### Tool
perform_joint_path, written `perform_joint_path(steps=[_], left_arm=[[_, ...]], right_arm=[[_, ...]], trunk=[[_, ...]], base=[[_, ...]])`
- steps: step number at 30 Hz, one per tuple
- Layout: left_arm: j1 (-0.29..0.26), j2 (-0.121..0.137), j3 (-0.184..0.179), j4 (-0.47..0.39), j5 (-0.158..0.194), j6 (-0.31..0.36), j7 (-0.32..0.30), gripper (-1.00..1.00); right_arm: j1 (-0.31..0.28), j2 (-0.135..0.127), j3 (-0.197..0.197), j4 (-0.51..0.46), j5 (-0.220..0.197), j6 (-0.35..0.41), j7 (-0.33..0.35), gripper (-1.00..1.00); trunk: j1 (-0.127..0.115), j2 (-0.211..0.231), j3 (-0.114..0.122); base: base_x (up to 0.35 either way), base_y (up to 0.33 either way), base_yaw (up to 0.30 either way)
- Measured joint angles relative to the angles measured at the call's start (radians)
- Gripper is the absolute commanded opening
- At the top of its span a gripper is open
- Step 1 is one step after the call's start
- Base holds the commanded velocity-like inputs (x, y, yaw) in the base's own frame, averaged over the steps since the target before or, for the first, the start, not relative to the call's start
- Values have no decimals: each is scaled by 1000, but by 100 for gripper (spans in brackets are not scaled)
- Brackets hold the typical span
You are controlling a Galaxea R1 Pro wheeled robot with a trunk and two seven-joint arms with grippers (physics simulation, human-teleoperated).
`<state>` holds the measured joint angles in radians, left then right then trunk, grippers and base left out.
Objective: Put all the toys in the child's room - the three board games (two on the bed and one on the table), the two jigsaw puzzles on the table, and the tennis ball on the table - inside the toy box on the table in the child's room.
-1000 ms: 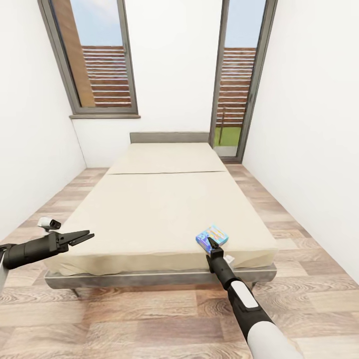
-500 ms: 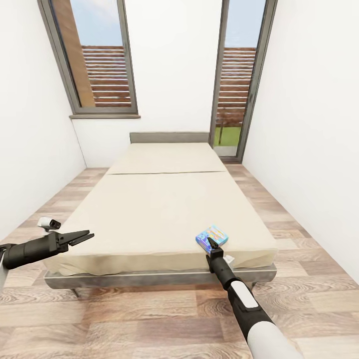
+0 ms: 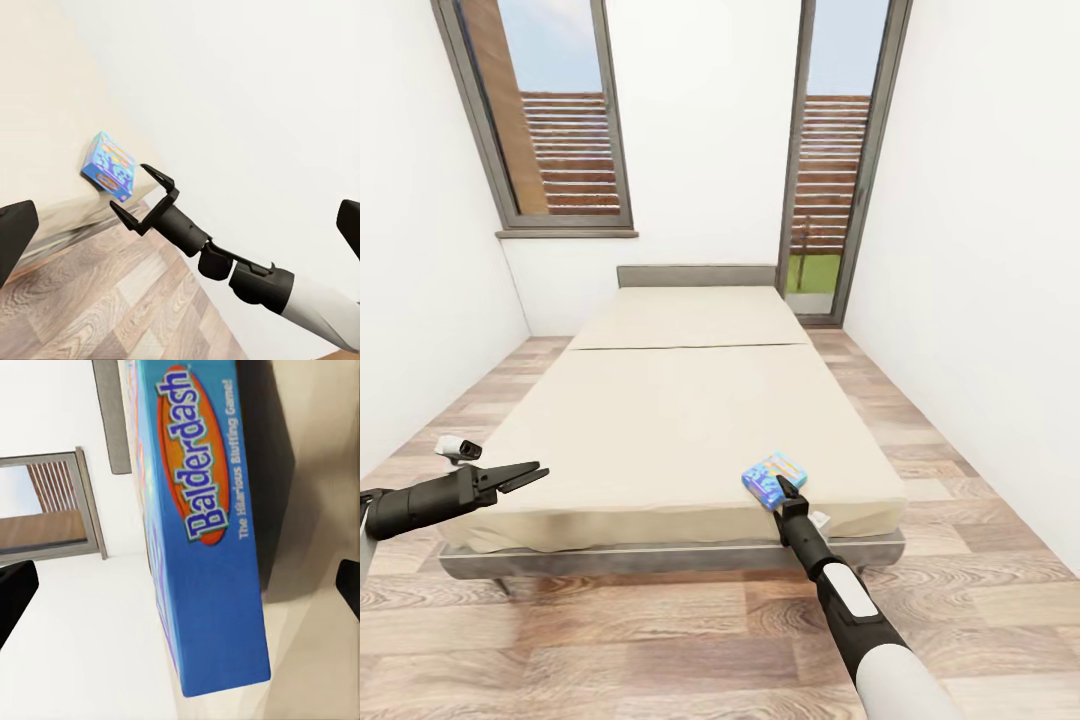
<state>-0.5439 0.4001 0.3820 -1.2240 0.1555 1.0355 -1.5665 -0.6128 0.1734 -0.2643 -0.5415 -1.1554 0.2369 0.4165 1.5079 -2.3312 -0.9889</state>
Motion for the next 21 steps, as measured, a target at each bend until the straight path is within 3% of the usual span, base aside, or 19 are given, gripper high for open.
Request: perform_joint_path(steps=[21], left_arm=[[0,0,0,0,0,0,0,100]], right_arm=[[0,0,0,0,0,-1,0,100]], trunk=[[0,0,0]], base=[[0,-6,0]])
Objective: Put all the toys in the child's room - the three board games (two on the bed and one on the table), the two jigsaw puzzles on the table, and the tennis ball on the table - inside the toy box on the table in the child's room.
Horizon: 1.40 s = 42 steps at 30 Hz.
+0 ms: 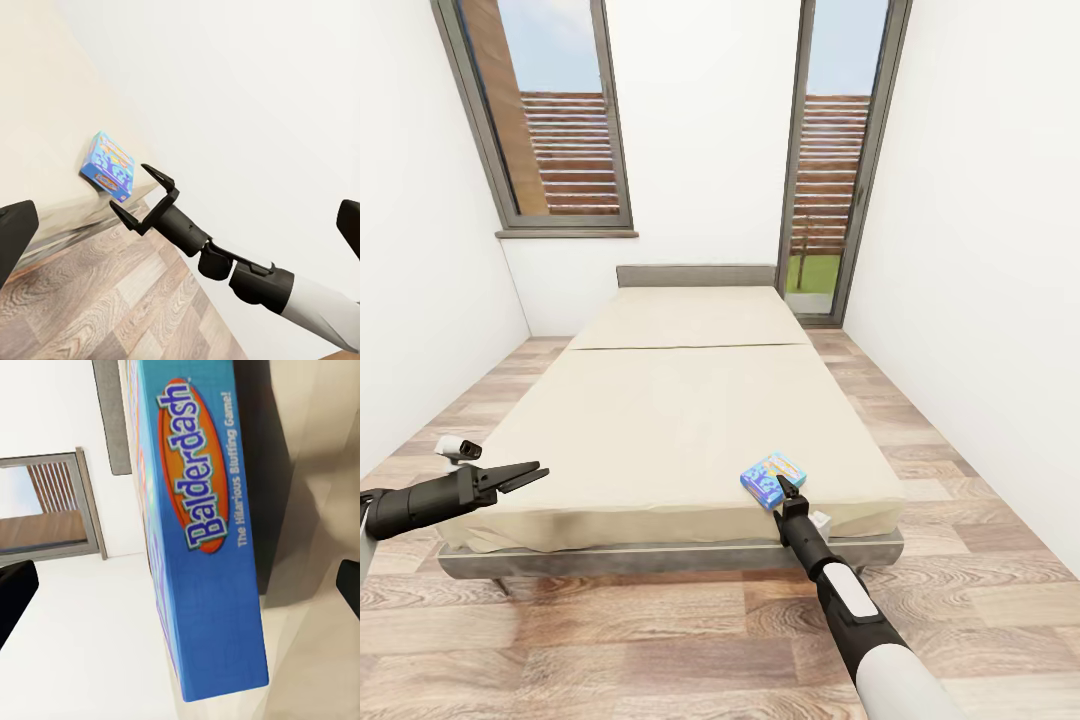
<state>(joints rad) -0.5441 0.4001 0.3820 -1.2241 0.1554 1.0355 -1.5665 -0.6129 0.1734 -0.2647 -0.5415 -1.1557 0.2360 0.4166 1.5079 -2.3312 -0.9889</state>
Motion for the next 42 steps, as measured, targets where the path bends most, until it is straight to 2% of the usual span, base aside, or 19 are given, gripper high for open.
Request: perform_joint_path(steps=[42], left_arm=[[0,-2,0,0,-1,0,0,100]], right_arm=[[0,0,0,1,0,-1,0,100]], trunk=[[0,0,0]], base=[[-4,10,0]])
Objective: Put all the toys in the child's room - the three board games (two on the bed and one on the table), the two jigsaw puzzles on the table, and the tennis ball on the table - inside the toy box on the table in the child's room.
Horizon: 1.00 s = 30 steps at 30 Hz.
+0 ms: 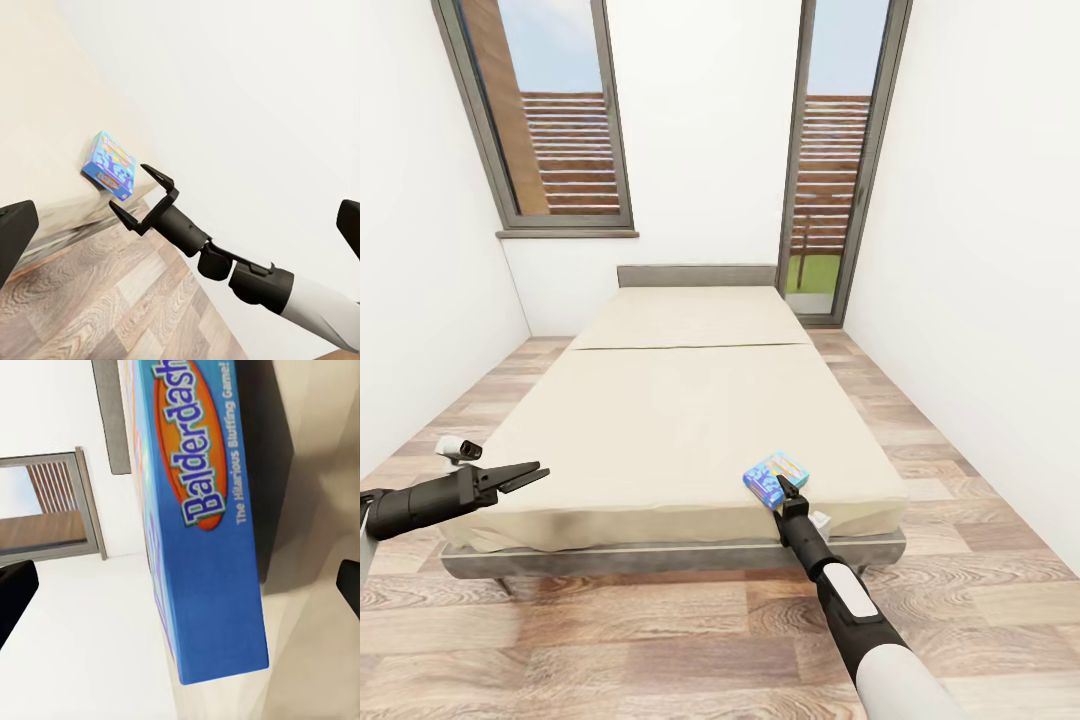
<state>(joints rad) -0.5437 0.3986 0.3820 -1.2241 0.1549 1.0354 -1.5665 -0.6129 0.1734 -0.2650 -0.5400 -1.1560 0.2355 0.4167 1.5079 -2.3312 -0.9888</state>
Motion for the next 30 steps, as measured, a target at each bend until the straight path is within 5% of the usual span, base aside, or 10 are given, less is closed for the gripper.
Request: perform_joint_path(steps=[30], left_arm=[[0,0,0,0,1,0,0,100]], right_arm=[[0,0,0,0,0,0,0,100]], trunk=[[0,0,0]], base=[[-5,0,0]])
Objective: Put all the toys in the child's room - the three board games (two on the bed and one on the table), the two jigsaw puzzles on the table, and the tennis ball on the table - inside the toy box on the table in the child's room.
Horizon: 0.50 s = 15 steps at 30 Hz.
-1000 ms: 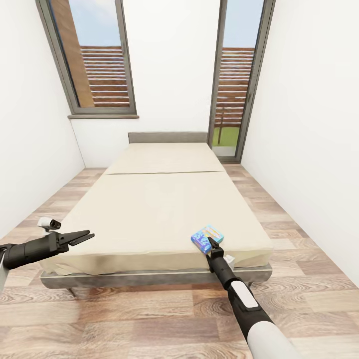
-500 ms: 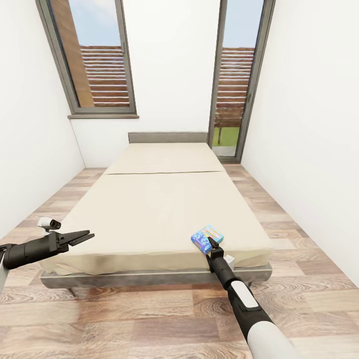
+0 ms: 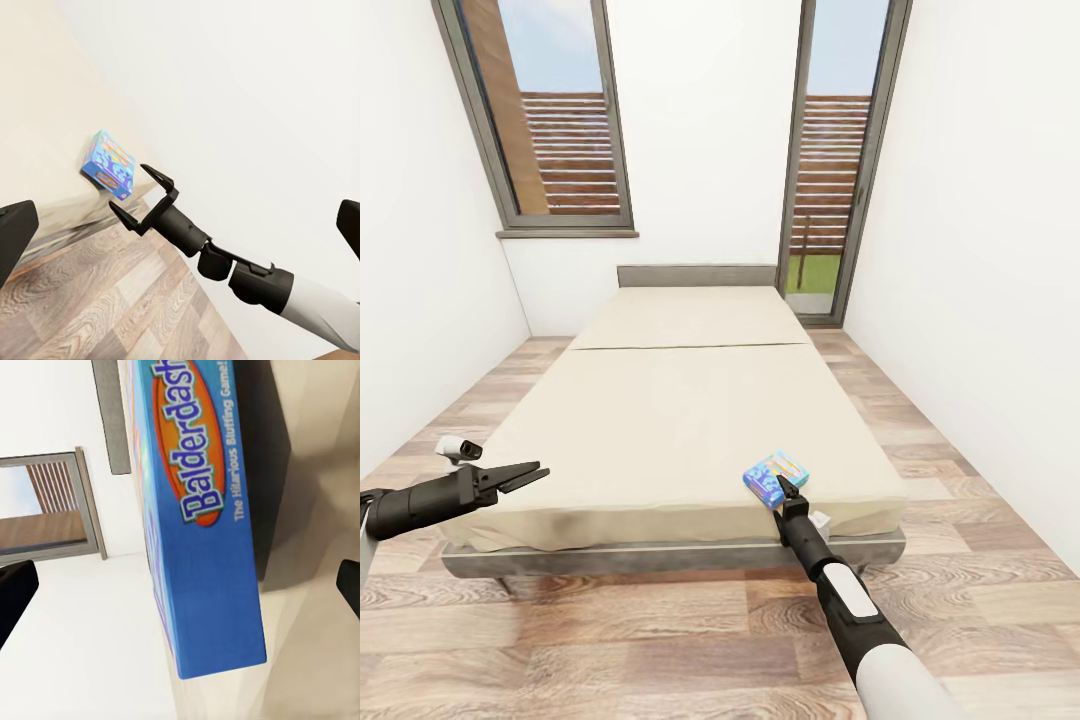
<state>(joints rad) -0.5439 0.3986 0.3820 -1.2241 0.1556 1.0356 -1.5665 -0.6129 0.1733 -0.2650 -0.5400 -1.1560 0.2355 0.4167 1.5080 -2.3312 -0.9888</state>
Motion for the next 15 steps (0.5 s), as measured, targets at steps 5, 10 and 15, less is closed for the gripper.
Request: perform_joint_path(steps=[5,10,15], left_arm=[[1,0,0,0,0,0,0,100],[1,0,0,0,-1,0,0,100],[1,0,-1,0,-1,0,0,100]], right_arm=[[0,0,0,0,0,0,0,100],[0,0,1,0,0,0,0,100],[0,0,0,0,0,0,0,100]], trunk=[[0,0,0],[0,0,0],[0,0,0]], base=[[0,10,0],[0,48,0],[0,15,0]])
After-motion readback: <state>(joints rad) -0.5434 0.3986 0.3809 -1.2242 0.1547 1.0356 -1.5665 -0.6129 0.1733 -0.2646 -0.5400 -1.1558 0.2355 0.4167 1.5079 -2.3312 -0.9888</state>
